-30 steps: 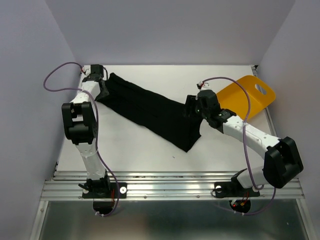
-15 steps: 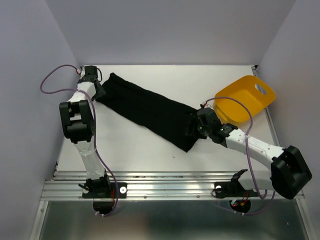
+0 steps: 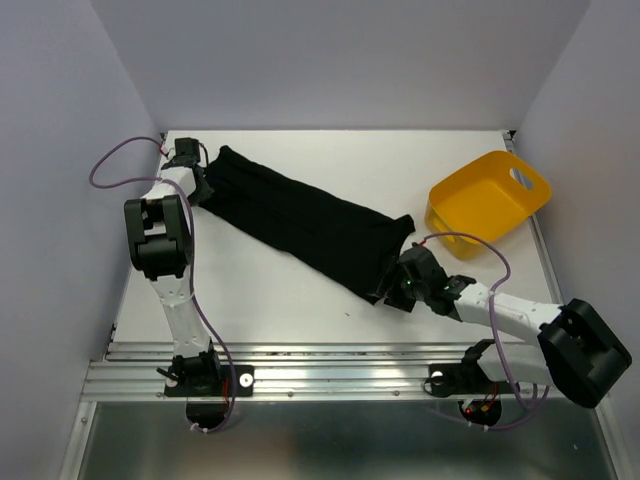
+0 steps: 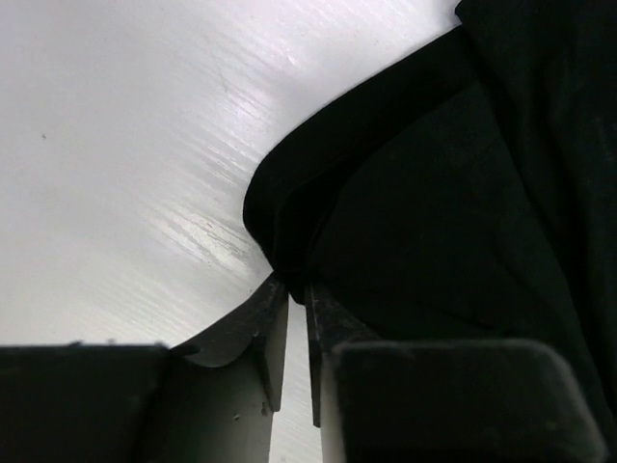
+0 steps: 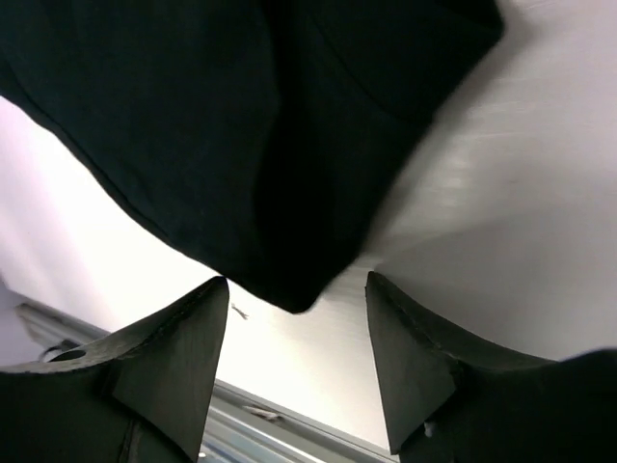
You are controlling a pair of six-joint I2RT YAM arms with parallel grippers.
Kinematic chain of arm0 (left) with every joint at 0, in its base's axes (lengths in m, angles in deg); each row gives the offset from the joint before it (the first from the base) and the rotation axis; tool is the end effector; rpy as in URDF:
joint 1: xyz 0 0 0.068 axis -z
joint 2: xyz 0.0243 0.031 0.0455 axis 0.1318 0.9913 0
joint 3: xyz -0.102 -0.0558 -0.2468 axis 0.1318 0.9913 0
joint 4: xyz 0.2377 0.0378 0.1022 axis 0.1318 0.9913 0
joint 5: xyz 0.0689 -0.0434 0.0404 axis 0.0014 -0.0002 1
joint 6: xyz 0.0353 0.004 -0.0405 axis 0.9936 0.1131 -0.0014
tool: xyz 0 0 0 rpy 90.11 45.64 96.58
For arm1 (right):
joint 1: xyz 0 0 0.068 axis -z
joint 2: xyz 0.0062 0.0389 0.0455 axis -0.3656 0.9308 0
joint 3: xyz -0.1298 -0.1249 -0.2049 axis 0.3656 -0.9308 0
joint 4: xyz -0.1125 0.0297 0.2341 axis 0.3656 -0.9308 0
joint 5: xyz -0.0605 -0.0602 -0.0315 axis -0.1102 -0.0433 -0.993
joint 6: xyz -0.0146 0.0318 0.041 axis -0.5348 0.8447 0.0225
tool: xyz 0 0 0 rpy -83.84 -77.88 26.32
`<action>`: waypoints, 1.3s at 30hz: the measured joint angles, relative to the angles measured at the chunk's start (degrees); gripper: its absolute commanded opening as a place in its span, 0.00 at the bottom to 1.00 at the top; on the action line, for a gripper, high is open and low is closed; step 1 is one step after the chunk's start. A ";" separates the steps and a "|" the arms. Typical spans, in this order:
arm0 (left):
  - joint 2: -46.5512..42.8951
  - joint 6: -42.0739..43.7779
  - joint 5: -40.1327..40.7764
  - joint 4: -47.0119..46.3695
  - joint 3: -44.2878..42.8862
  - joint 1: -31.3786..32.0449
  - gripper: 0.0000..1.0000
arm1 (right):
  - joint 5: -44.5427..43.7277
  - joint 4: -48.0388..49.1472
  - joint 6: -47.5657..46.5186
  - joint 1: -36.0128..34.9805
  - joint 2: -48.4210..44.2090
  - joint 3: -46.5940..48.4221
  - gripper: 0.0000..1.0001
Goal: Roll the t-shirts
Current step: Fold the T-shirt at the center of the board.
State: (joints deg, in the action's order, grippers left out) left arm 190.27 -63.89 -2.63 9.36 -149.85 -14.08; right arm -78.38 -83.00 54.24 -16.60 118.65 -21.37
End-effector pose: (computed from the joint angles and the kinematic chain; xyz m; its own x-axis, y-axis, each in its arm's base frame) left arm 0.4645 0.0601 0.1847 -0.6362 -0.4027 -0.6582 -0.4786 0.8750 -0.0728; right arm 0.1676 0.1316 0.1550 -0.8409 0.4373 -0.3189 0.2045 0.8022 0.5609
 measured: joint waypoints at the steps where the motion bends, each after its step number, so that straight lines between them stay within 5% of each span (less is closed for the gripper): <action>1: 0.00 -0.02 -0.07 -0.11 0.00 0.00 0.16 | 0.44 2.27 0.48 -0.07 1.18 -0.15 0.60; 4: 0.02 0.07 -0.22 -0.09 -0.02 0.00 0.00 | 1.64 8.24 1.95 -0.20 4.52 -0.52 0.39; 6: 0.07 0.22 -0.33 -0.02 -0.20 0.00 0.00 | 1.79 10.75 2.32 -0.31 6.58 -0.55 0.17; 9: 0.33 0.24 -0.46 0.26 -0.92 0.00 0.00 | 1.18 11.74 3.04 -0.31 8.00 -1.01 0.01; 21: 0.68 0.92 -1.01 1.46 -1.27 0.02 0.00 | -6.56 4.83 1.79 -0.31 -2.10 -3.91 0.01; 39: 0.35 3.28 -3.52 6.01 -2.03 0.02 0.00 | -9.38 -0.57 -1.38 -0.31 -3.91 -4.15 0.01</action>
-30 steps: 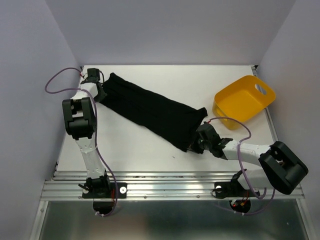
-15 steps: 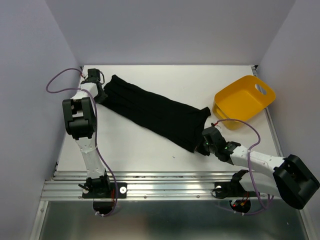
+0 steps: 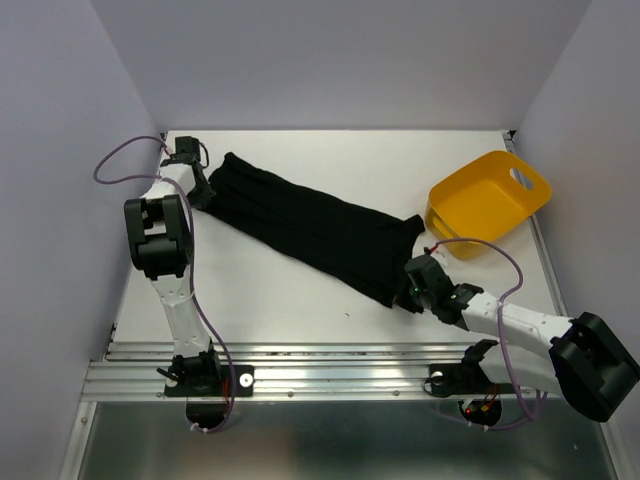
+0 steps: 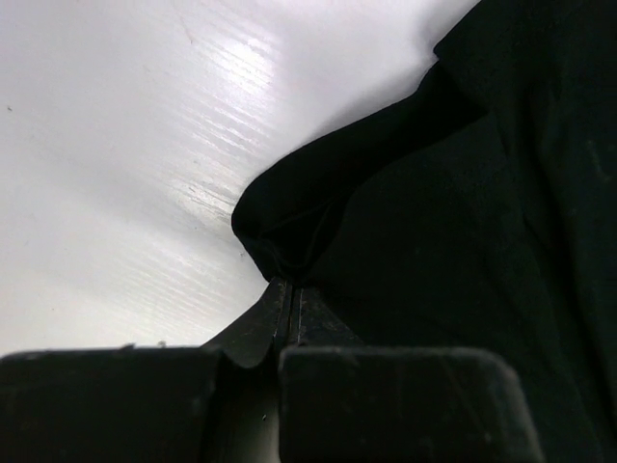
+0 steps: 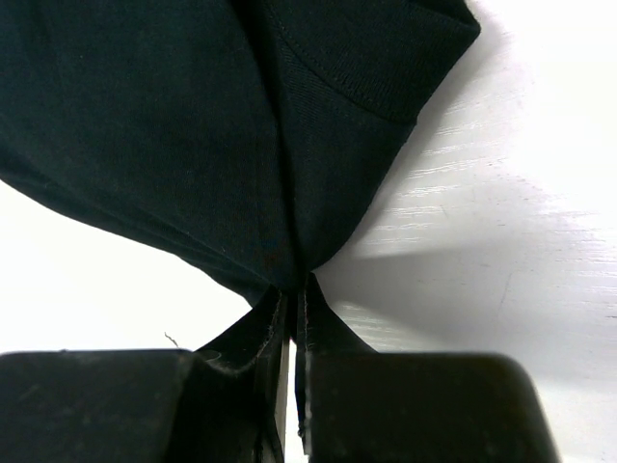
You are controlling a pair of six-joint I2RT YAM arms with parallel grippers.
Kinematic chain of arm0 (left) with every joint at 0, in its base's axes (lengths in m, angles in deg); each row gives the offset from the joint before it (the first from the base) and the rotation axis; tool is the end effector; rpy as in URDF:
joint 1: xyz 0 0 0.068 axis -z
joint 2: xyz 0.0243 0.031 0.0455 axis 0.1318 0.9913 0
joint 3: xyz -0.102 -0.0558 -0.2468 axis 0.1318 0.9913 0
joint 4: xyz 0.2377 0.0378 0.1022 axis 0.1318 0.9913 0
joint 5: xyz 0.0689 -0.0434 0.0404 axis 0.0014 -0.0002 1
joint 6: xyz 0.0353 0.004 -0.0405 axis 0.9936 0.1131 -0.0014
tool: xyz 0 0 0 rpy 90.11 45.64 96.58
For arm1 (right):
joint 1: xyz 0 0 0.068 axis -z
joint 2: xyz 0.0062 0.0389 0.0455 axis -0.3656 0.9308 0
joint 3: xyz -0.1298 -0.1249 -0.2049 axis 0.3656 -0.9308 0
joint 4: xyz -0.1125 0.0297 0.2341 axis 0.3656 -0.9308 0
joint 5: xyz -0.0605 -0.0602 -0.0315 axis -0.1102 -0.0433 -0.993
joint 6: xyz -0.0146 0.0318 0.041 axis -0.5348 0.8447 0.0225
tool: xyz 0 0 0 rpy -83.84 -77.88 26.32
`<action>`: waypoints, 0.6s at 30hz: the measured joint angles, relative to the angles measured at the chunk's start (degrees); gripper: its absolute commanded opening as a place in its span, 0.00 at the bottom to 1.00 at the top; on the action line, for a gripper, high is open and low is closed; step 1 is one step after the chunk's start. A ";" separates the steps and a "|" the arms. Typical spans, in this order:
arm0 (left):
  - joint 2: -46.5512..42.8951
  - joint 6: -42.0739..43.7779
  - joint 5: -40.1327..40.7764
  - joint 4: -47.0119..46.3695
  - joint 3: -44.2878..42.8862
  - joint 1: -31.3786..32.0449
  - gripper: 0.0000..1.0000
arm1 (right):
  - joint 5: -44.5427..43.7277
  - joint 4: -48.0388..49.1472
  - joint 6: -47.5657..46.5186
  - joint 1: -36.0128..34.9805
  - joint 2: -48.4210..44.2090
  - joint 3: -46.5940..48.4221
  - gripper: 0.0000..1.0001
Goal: Roll the t-shirts
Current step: Fold the T-shirt at the center of the board.
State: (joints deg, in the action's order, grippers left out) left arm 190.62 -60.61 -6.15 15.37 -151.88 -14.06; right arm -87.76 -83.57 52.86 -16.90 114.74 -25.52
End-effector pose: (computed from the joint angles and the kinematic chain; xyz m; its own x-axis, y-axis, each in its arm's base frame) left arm 0.4619 0.0575 0.1856 -0.7198 -0.3611 -0.5929 -0.4101 0.9103 -0.0566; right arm 0.1561 0.1165 0.1461 -0.7763 0.4574 -0.4337 0.2325 0.8473 0.4775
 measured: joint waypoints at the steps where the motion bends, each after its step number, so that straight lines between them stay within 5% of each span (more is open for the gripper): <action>1: 0.00 0.00 -0.13 0.28 -0.33 0.00 0.00 | -0.11 -0.26 -0.02 0.00 -0.20 0.00 0.01; 6: 0.00 0.00 -0.66 1.03 -2.27 0.04 0.00 | -0.59 -0.68 -0.17 0.00 -0.70 0.00 0.01; 11: 0.00 0.44 -1.01 2.25 -3.48 0.07 0.32 | -0.76 -0.79 -0.17 0.00 -0.68 0.00 0.01; 18: 0.00 0.72 1.46 1.86 -4.44 -0.20 0.33 | -1.66 -2.05 -0.42 0.00 -0.70 -0.04 0.01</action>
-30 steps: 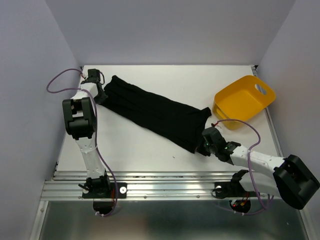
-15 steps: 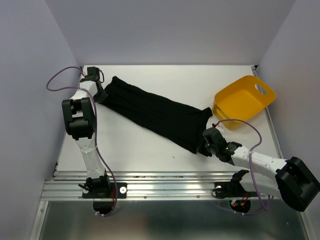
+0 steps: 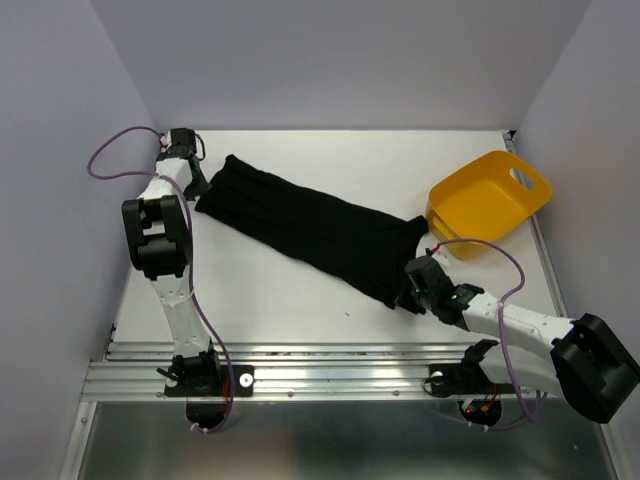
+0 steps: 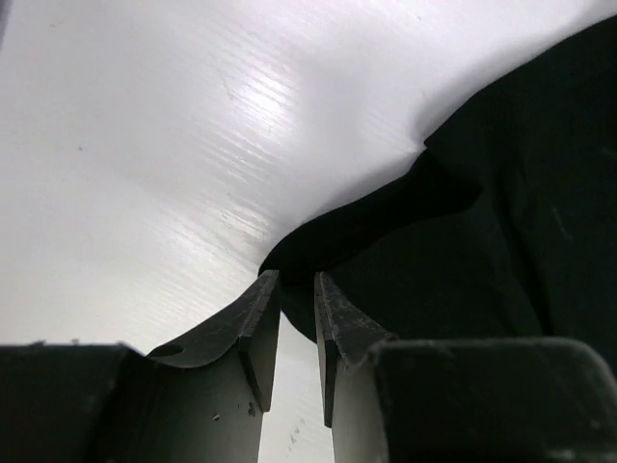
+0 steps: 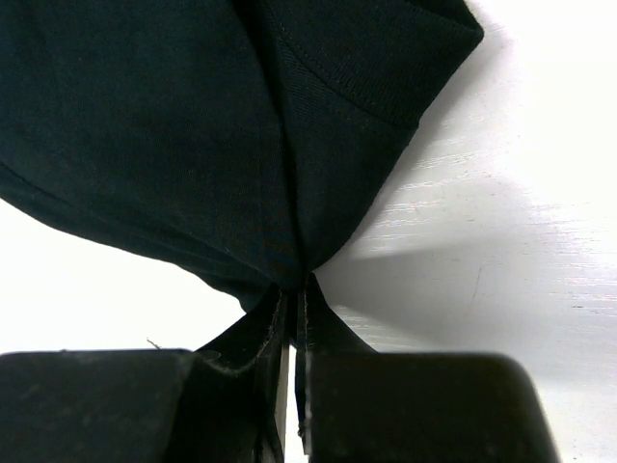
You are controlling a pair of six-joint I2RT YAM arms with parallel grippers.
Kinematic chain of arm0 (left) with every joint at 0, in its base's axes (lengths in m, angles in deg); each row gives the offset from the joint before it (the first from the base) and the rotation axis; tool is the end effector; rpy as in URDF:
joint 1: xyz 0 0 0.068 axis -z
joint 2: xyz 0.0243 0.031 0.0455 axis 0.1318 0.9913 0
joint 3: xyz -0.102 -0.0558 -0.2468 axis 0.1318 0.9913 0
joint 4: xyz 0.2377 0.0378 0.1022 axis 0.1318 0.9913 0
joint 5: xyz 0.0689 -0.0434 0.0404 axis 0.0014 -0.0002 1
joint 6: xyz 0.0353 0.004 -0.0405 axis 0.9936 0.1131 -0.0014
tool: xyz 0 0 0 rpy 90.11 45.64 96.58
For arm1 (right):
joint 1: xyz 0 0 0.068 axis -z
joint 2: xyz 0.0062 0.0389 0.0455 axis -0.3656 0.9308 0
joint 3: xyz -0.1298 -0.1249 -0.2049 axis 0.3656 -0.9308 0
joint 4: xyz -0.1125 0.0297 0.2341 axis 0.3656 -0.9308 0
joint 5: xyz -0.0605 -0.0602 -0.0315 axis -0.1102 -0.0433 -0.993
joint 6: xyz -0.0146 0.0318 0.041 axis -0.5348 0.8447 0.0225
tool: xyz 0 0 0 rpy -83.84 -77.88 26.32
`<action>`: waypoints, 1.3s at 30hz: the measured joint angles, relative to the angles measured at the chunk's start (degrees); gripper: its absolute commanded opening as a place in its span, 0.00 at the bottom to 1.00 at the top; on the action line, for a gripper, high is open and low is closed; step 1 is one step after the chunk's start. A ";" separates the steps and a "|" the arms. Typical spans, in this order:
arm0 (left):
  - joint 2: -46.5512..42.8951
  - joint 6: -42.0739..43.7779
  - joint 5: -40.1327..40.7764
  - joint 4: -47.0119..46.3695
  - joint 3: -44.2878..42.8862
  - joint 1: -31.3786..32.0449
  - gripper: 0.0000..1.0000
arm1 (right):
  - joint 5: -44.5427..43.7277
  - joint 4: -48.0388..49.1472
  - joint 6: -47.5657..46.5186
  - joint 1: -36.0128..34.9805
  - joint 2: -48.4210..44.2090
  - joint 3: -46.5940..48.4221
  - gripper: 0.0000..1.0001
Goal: Roll the t-shirts
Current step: Fold the T-shirt at the center of the board.
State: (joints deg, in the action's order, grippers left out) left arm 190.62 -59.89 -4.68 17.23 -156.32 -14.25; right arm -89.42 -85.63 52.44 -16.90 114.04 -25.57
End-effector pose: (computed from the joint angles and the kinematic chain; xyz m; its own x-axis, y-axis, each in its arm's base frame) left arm 0.4697 0.0608 0.2078 -0.6923 -0.3473 -0.6325 -0.4162 0.9082 -0.0432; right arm 0.1538 0.1134 0.1456 -0.7722 0.4506 -0.4480 0.2447 0.8615 0.4448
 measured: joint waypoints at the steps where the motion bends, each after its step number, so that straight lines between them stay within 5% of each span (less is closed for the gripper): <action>1: 0.00 0.02 0.39 0.09 -0.17 -0.15 0.33 | -0.02 0.00 -0.02 0.00 0.00 0.00 0.01; 9: -0.11 0.00 1.20 -0.52 -1.07 -0.20 0.34 | -0.13 -0.02 0.00 0.00 0.00 0.00 0.01; 13: -0.87 0.00 -1.33 -2.23 -0.26 -0.20 0.63 | -0.13 -0.02 -0.07 0.00 0.00 0.00 0.01; 31: 0.13 -2.27 -12.83 -6.27 -1.55 0.26 0.58 | -0.31 -1.03 -1.79 0.00 2.27 1.99 0.01; 39: 4.57 -3.04 -14.34 -6.27 -4.48 1.53 0.37 | -0.35 -1.05 -2.19 0.00 3.02 2.58 0.01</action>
State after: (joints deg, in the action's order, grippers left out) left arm 195.19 -62.92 -19.02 10.95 -160.80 -12.72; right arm -89.77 -86.68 50.26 -16.90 117.06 -22.99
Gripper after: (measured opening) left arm 0.481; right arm 0.049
